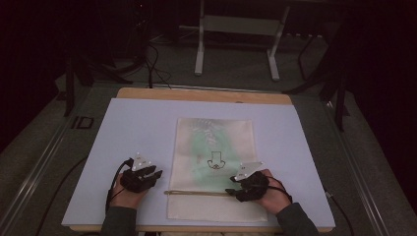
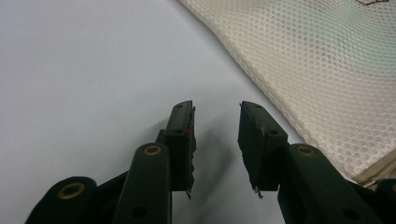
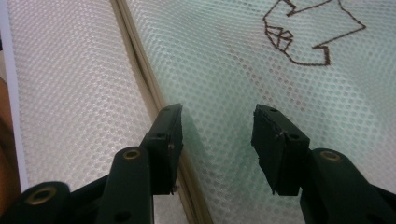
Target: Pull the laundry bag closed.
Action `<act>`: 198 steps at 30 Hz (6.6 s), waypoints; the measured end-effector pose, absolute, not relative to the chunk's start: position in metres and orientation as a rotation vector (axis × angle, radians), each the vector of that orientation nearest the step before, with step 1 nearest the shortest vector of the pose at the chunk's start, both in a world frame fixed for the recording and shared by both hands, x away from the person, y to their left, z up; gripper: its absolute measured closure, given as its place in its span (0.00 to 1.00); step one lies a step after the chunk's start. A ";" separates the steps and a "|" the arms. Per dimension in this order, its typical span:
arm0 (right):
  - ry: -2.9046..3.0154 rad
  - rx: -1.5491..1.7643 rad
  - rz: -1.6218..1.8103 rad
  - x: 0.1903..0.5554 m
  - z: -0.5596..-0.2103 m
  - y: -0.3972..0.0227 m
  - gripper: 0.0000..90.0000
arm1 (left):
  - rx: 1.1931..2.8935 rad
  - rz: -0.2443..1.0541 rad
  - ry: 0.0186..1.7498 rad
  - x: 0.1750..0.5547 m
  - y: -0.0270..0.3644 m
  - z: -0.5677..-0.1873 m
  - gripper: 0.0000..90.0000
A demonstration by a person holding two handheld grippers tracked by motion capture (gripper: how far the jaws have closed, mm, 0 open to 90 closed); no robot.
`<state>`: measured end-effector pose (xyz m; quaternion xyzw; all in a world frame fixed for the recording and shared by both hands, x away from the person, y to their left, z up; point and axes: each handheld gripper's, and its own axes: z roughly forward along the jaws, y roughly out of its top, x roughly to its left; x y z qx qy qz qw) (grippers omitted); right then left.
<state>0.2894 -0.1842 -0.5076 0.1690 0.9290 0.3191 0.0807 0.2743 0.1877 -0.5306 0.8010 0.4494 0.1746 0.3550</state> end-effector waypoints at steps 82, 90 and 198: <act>2.898 0.193 1.003 0.282 -0.498 -0.090 0.56 | 2.091 0.443 1.137 0.274 0.185 -0.531 0.72; 2.906 0.164 1.005 0.281 -0.496 -0.081 0.56 | 2.091 0.441 1.138 0.274 0.185 -0.531 0.72; 2.919 0.132 1.075 0.290 -0.514 -0.010 0.92 | 2.080 0.433 1.146 0.274 0.187 -0.530 0.71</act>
